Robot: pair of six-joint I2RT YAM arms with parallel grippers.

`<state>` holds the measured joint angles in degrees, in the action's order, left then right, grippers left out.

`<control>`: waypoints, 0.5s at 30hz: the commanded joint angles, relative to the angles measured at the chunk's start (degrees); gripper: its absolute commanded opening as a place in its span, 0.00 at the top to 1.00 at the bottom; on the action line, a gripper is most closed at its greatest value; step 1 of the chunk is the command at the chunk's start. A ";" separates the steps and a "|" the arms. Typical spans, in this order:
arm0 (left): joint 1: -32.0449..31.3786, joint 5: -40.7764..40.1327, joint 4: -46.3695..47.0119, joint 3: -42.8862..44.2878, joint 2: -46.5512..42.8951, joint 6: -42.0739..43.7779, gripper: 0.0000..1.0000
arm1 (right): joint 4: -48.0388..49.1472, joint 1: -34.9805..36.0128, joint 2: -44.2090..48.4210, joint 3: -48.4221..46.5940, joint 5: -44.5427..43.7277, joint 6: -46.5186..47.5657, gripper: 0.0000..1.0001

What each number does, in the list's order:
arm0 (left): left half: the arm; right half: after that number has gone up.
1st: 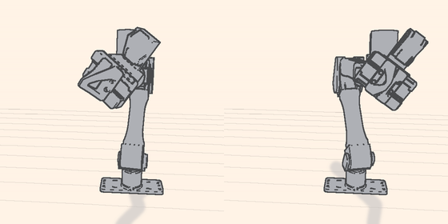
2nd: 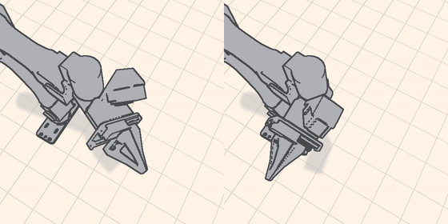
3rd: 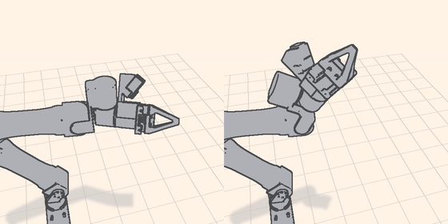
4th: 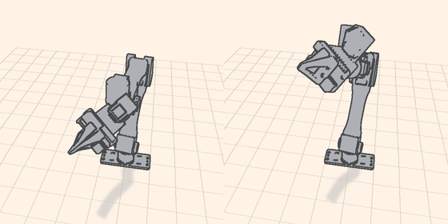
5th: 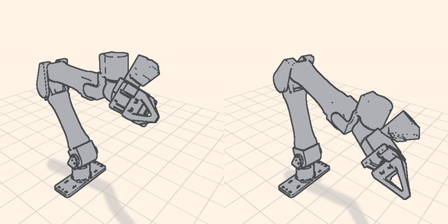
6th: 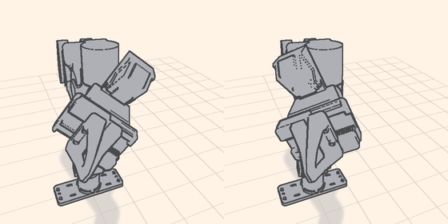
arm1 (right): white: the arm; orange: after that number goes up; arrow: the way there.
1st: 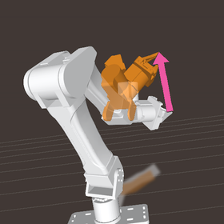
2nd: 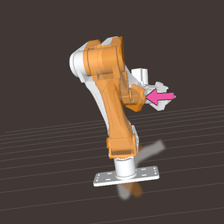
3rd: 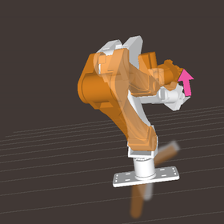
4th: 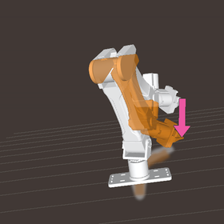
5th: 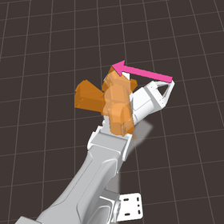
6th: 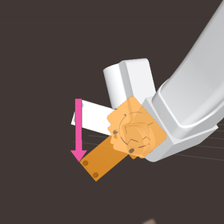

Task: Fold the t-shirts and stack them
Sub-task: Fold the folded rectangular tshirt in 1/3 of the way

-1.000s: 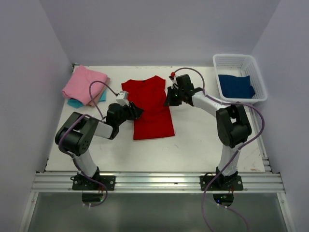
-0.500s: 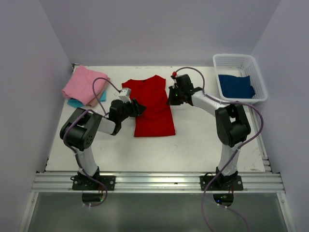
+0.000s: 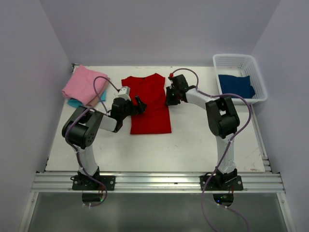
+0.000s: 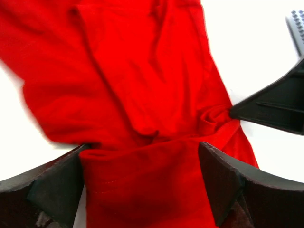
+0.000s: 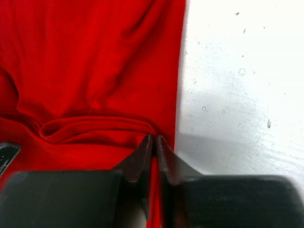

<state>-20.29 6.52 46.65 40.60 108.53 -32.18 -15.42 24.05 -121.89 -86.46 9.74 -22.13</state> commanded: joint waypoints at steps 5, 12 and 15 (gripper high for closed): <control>0.78 -8.71 -7.28 -4.47 -9.11 2.30 0.00 | 1.53 -0.15 2.60 0.40 -0.07 -0.02 0.52; 0.78 -12.33 -14.74 -9.83 -28.43 4.50 0.00 | 4.26 -0.06 11.56 5.33 -0.86 -0.02 0.34; 0.70 -9.88 -20.28 -11.41 -32.85 4.41 0.00 | 3.99 -0.06 15.52 8.57 -1.56 -0.10 0.33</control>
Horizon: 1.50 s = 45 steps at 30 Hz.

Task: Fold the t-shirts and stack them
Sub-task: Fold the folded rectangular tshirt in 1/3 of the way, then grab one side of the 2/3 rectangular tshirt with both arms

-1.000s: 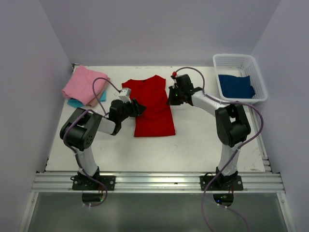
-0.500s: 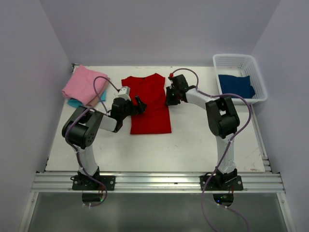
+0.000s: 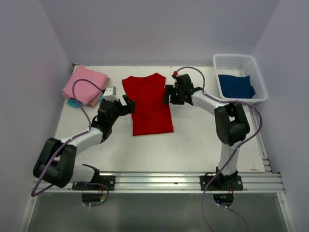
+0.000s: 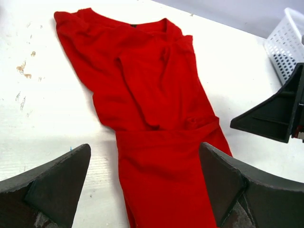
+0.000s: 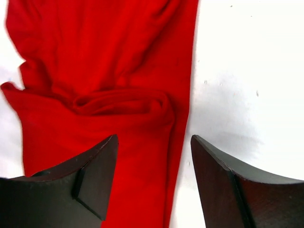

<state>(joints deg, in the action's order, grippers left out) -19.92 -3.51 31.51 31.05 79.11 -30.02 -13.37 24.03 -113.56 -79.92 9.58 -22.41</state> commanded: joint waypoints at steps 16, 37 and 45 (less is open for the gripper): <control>0.06 19.58 -2.51 -16.28 -6.78 -0.56 0.00 | 7.91 0.93 20.83 28.94 1.75 -5.97 0.36; 0.15 31.37 -0.66 -16.19 8.23 -4.69 0.18 | 13.10 1.98 20.58 36.42 4.47 -10.54 0.47; 0.15 32.07 6.10 -16.63 14.23 -6.89 0.30 | 16.53 2.60 17.67 36.15 6.94 -12.04 0.55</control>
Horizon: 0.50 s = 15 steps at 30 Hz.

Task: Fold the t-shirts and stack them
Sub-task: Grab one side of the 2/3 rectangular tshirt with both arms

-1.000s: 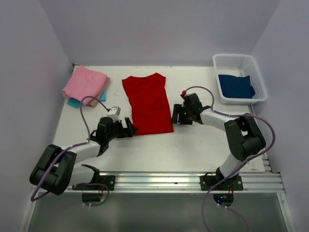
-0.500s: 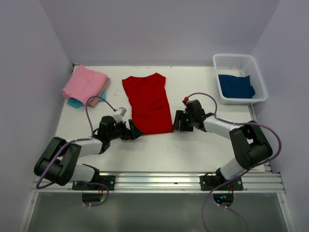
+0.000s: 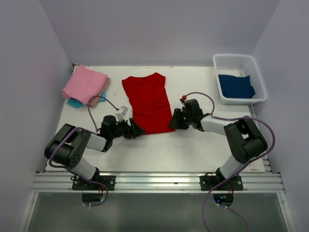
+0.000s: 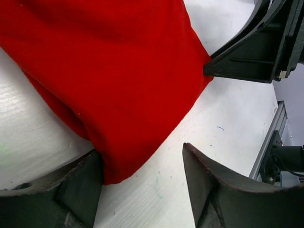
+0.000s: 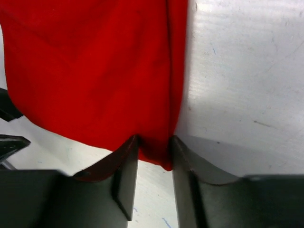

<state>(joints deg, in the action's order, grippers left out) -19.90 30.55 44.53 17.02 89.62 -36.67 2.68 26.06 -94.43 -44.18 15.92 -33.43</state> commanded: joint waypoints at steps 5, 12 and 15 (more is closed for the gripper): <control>0.13 -1.89 -7.09 -3.39 2.49 -0.34 0.46 | -0.57 0.83 1.00 1.91 0.60 -1.20 1.00; 0.04 0.13 -7.97 -6.99 -2.95 -2.79 0.91 | -5.13 2.32 7.76 4.63 0.51 -0.85 1.00; -0.58 0.13 -12.51 -9.28 -11.89 -3.59 1.00 | -8.11 4.25 13.37 6.12 -0.19 -0.59 1.00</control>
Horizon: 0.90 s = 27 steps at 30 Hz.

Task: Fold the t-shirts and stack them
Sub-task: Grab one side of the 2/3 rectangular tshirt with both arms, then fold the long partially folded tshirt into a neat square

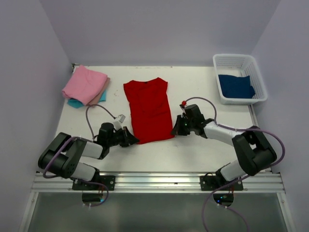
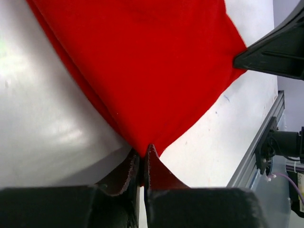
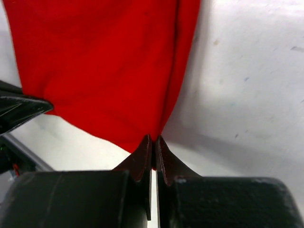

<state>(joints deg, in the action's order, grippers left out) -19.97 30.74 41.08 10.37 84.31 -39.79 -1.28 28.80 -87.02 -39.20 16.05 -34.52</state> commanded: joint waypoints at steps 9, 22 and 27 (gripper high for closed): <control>-4.64 -5.42 -37.54 -2.90 -41.02 -4.24 1.00 | -11.72 8.29 18.28 4.48 -1.38 -0.98 1.00; -6.49 -10.79 -62.33 8.08 -57.15 -4.86 1.00 | -22.97 11.63 33.14 0.79 -4.54 -0.28 1.00; -6.49 -13.42 -63.15 10.90 -57.86 -3.54 1.00 | -23.07 11.63 32.63 -1.49 -7.95 0.86 1.00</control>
<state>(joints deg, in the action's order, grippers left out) -26.46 21.19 -19.20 18.17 26.30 -44.10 -21.89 40.51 -54.37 -37.43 12.58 -35.20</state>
